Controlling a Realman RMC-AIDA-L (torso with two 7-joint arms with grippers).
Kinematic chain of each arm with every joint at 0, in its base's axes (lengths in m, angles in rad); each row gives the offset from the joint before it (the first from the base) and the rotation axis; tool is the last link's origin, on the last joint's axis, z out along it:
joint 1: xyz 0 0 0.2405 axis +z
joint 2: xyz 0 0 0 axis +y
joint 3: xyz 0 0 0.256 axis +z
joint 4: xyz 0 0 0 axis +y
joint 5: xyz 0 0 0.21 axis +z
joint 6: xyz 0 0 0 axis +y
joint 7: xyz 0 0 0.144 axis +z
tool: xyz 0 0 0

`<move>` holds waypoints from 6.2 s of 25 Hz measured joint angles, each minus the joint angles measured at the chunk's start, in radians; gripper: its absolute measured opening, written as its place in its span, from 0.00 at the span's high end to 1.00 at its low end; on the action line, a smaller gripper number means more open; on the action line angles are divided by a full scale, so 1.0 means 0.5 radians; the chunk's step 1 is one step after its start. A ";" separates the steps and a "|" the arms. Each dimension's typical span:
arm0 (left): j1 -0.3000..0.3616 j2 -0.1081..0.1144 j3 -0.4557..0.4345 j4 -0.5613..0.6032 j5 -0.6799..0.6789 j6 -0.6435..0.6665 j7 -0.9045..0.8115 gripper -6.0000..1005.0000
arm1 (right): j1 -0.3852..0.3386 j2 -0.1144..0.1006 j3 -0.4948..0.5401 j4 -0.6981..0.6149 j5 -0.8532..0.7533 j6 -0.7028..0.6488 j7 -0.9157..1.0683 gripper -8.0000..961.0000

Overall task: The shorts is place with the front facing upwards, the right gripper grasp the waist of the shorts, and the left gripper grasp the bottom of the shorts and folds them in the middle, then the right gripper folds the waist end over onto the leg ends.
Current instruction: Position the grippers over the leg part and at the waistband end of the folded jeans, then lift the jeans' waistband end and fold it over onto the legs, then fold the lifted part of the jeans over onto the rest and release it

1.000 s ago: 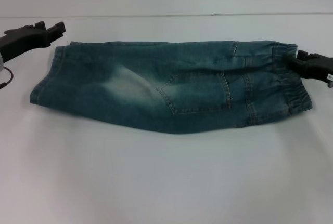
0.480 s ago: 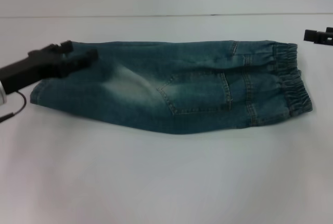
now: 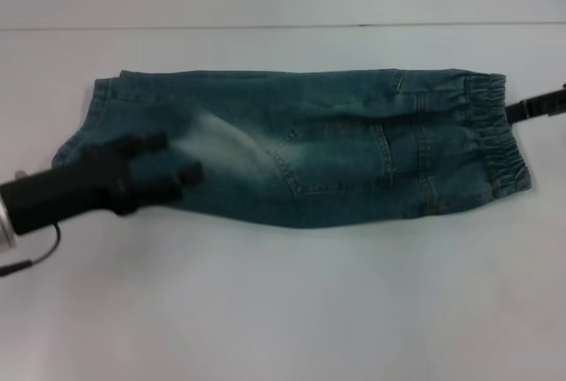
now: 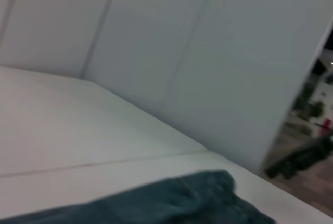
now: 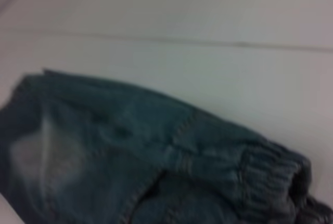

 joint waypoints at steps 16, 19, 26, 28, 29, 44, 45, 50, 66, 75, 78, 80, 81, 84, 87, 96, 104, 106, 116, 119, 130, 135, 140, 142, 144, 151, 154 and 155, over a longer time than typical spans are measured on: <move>-0.064 -0.004 0.251 -0.004 0.188 0.166 -0.029 0.07 | 0.046 0.172 -0.331 0.144 -0.297 0.351 -0.087 0.01; -0.082 -0.004 0.251 -0.006 0.191 0.164 -0.048 0.07 | 0.047 0.184 -0.334 0.169 -0.298 0.395 -0.114 0.02; -0.107 0.002 0.253 -0.008 0.192 0.150 -0.086 0.07 | 0.047 0.222 -0.329 0.200 -0.282 0.524 -0.153 0.02; -0.119 0.006 0.257 -0.008 0.194 0.150 -0.099 0.07 | 0.041 0.236 -0.323 0.201 -0.258 0.544 -0.174 0.05; -0.123 0.008 0.260 -0.008 0.194 0.150 -0.102 0.07 | 0.038 0.241 -0.322 0.204 -0.243 0.549 -0.182 0.06; -0.133 0.008 0.266 -0.010 0.194 0.136 -0.104 0.07 | 0.005 0.233 -0.309 0.202 -0.141 0.457 -0.280 0.58; -0.133 0.008 0.266 -0.010 0.194 0.136 -0.104 0.07 | 0.004 0.230 -0.307 0.202 -0.139 0.453 -0.283 0.67; -0.159 -0.015 0.255 -0.013 0.166 0.040 -0.093 0.07 | 0.003 0.210 -0.294 0.199 -0.138 0.435 -0.286 0.86; -0.429 -0.071 0.269 -0.596 -0.616 -0.643 0.705 0.48 | -0.064 0.142 -0.069 0.029 0.021 0.017 -0.396 0.87; -0.683 -0.078 0.042 -1.422 -1.399 -1.100 2.518 0.83 | -0.093 0.033 0.085 -0.133 0.252 -0.407 -0.398 0.87; -0.751 -0.078 -0.163 -1.641 -1.416 -1.265 3.114 0.97 | -0.094 0.033 0.137 -0.204 0.276 -0.514 -0.389 0.87; -0.772 -0.078 -0.187 -1.717 -1.415 -1.366 3.289 0.98 | -0.086 0.031 0.173 -0.223 0.287 -0.566 -0.381 0.87; -0.780 -0.078 -0.186 -1.747 -1.414 -1.413 3.344 0.98 | -0.081 0.031 0.190 -0.233 0.300 -0.595 -0.377 0.87; -0.787 -0.078 -0.180 -1.824 -1.399 -1.481 3.426 0.99 | -0.075 0.028 0.228 -0.273 0.374 -0.686 -0.366 0.87; -0.767 -0.078 -0.194 -1.882 -1.332 -1.487 3.458 0.99 | -0.072 0.027 0.243 -0.333 0.462 -0.751 -0.324 0.87; -0.756 -0.078 -0.236 -2.046 -1.161 -1.496 3.453 0.99 | -0.009 0.021 0.242 -0.427 0.570 -0.823 -0.260 0.87; -0.737 -0.078 -0.441 -2.201 -0.828 -1.503 3.446 0.99 | 0.131 0.034 0.225 -0.432 0.571 -0.828 -0.231 0.87; -0.729 -0.077 -0.491 -2.234 -0.743 -1.504 3.438 0.99 | 0.165 0.040 0.217 -0.432 0.570 -0.828 -0.218 0.87; -0.677 -0.078 -0.651 -2.412 -0.363 -1.523 3.346 0.99 | 0.265 0.071 0.114 -0.433 0.571 -0.807 -0.203 0.87; -0.630 -0.078 -0.715 -2.423 -0.292 -1.525 3.319 0.99 | 0.273 0.073 0.103 -0.423 0.570 -0.790 -0.215 0.87; -0.249 -0.078 -0.799 -2.119 -0.162 -0.891 2.898 0.99 | 0.269 0.079 0.063 -0.198 0.575 -0.698 -0.308 0.87; -0.065 -0.077 -0.890 -1.919 -0.159 -0.563 2.653 0.99 | 0.303 0.083 -0.028 -0.062 0.575 -0.531 -0.359 0.87; 0.147 -0.067 -1.212 -1.721 -0.162 -0.258 2.419 0.99 | 0.405 0.124 -0.221 0.084 0.572 -0.348 -0.389 0.88; 0.235 -0.065 -1.381 -1.629 -0.163 -0.167 2.303 0.99 | 0.449 0.158 -0.311 0.120 0.567 -0.261 -0.391 0.88; 0.294 -0.065 -1.485 -1.577 -0.162 -0.123 2.246 0.99 | 0.494 0.192 -0.406 0.160 0.565 -0.182 -0.392 0.88; 0.420 -0.064 -1.610 -1.500 -0.163 -0.063 2.206 0.99 | 0.703 0.305 -0.751 0.349 0.546 0.055 -0.375 0.87; 0.431 -0.067 -1.610 -1.496 -0.163 -0.063 2.207 0.99 | 0.786 0.355 -0.802 0.445 0.486 0.162 -0.373 0.87; 0.434 -0.068 -1.610 -1.496 -0.162 -0.065 2.209 0.99 | 0.809 0.367 -0.805 0.474 0.462 0.191 -0.377 0.87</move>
